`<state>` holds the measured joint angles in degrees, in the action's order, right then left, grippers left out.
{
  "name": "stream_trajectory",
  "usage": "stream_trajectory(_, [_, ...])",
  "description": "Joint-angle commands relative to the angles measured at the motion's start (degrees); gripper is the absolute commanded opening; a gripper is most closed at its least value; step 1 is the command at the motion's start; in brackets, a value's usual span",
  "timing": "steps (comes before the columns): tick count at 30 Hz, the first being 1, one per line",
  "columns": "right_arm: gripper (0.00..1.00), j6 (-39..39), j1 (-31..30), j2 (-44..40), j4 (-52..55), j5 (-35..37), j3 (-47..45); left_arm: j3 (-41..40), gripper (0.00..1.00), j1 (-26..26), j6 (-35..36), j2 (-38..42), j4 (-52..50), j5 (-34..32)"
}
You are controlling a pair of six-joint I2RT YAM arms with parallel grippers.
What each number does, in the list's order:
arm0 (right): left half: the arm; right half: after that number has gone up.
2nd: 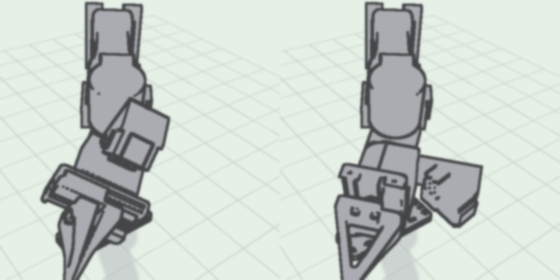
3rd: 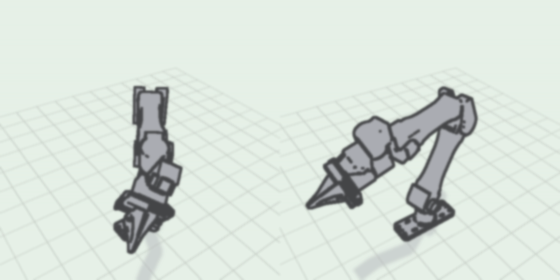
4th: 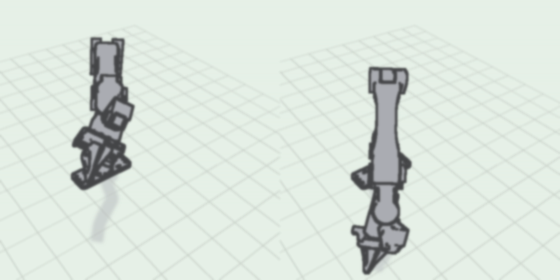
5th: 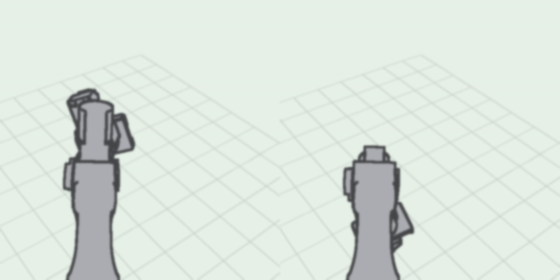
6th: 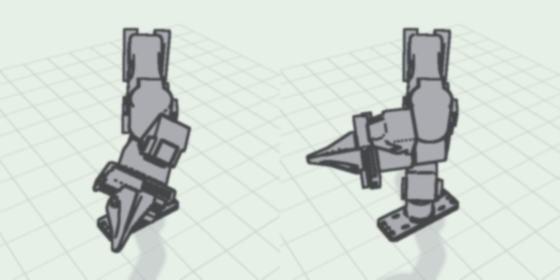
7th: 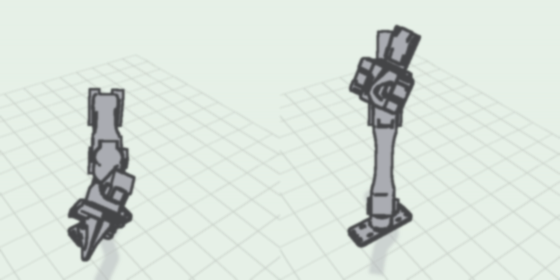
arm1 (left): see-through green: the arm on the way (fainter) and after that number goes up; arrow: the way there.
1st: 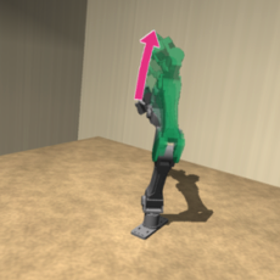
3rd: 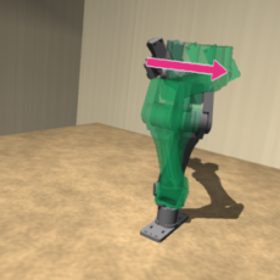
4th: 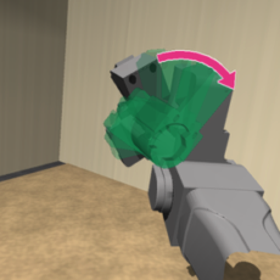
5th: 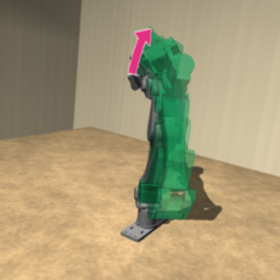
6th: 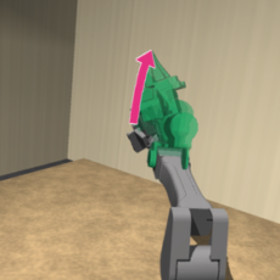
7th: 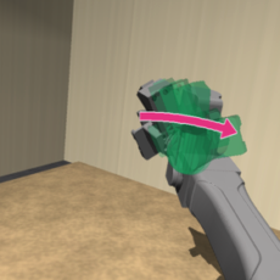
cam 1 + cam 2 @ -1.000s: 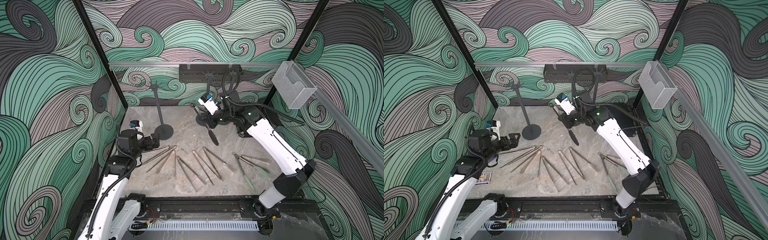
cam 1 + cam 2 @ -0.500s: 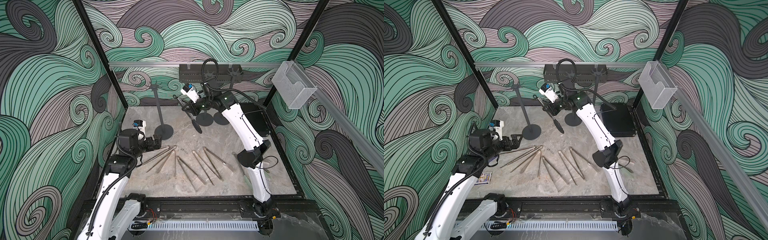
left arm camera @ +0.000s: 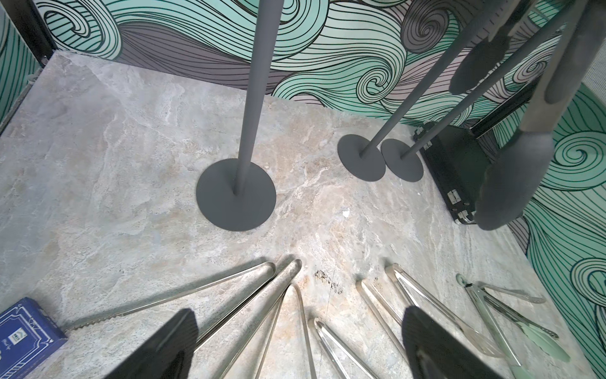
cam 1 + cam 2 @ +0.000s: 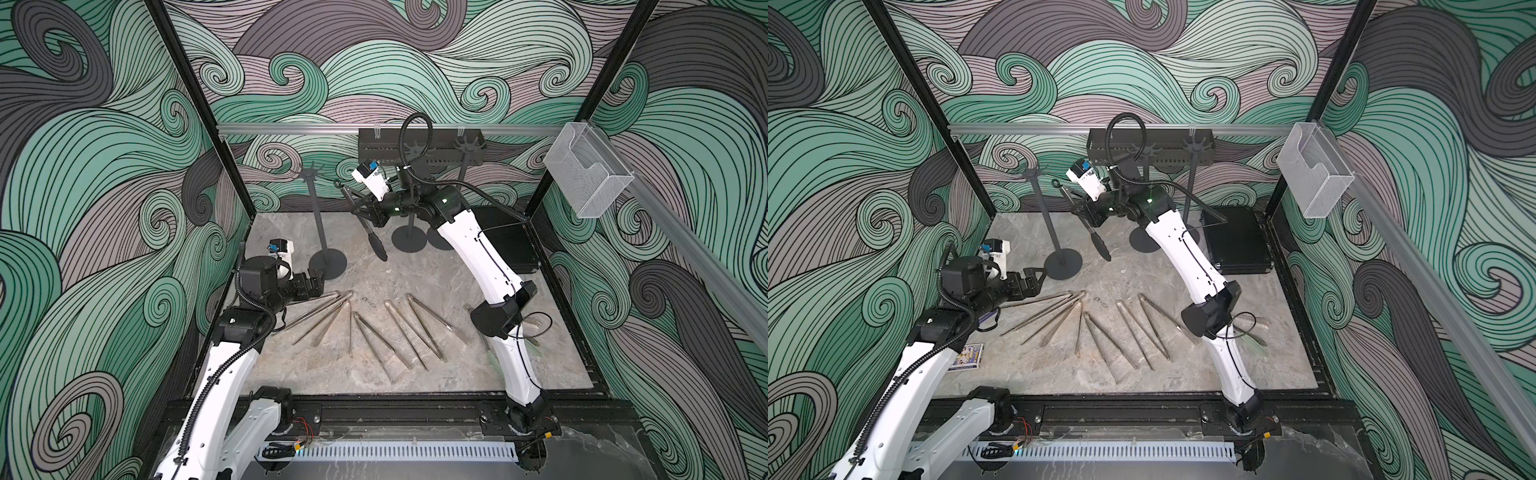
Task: Hang food tongs on kitchen utensil racks
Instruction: Pick up the food tongs from the center of the board.
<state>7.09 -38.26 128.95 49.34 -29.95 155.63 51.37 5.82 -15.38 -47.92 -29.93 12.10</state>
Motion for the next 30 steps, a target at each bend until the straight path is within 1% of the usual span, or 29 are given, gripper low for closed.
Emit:
stream_trajectory(1, [0.0,-1.3,-0.3,0.2,-3.4,-2.3,0.8,1.1,0.91,0.2,0.8,-0.7,3.5,6.7])
stream_trajectory(2, [0.0,-0.8,-0.5,-0.5,-3.2,-3.0,-0.3,1.9,0.9,0.2,1.2,-0.9,4.7,10.9])
stream_trajectory(4, [0.0,0.2,-0.6,-2.1,-3.3,-5.4,-3.0,3.4,0.84,0.3,1.3,-1.2,7.5,19.6])
stream_trajectory(5, [0.0,0.5,-0.6,-2.9,-3.2,-6.9,-4.2,3.9,0.82,0.3,1.0,-1.0,9.2,23.1])
stream_trajectory(6, [0.0,0.9,-0.5,-3.7,-3.2,-8.2,-5.3,4.2,0.81,0.3,0.9,-0.8,10.6,25.2])
stream_trajectory(7, [0.0,1.4,-0.5,-4.7,-3.2,-9.8,-6.5,4.4,0.8,0.3,1.0,-0.4,11.4,26.2])
stream_trajectory(10, [0.0,2.0,0.0,-8.1,-3.2,-14.3,-10.5,5.3,0.73,0.3,3.5,1.4,10.6,26.8])
stream_trajectory(13, [0.0,2.3,1.3,-12.7,-3.3,-20.1,-15.4,5.3,0.71,0.3,6.1,3.8,9.9,28.4])
stream_trajectory(16, [0.0,0.2,3.5,-16.7,-4.2,-28.9,-18.8,6.1,0.71,0.3,8.7,5.3,9.7,32.5])
stream_trajectory(19, [0.0,-7.1,6.1,-21.2,-10.6,-38.0,-23.4,7.1,0.71,0.3,10.2,6.0,10.6,37.2])
stream_trajectory(20, [0.0,-12.0,6.8,-23.4,-16.8,-40.5,-27.0,7.5,0.74,0.3,10.2,5.9,11.4,38.4])
stream_trajectory(22, [0.0,-24.9,7.8,-28.4,-34.3,-43.8,-36.0,8.9,0.78,0.3,10.0,5.4,13.0,40.5])
stream_trajectory(24, [0.0,-39.6,8.0,-32.4,-52.9,-46.1,-43.6,11.0,0.79,0.3,9.6,4.0,14.9,42.5])
stream_trajectory(25, [0.0,-44.3,8.0,-33.3,-57.7,-46.7,-45.0,12.2,0.79,0.3,9.3,3.2,15.7,43.4])
stream_trajectory(26, [0.0,-47.6,7.7,-34.1,-60.2,-46.7,-45.8,13.9,0.79,0.3,8.9,2.0,16.8,44.6])
stream_trajectory(30, [0.0,-47.8,5.7,-36.2,-56.5,-45.8,-45.6,20.5,0.79,0.6,5.5,-3.2,20.7,50.2])
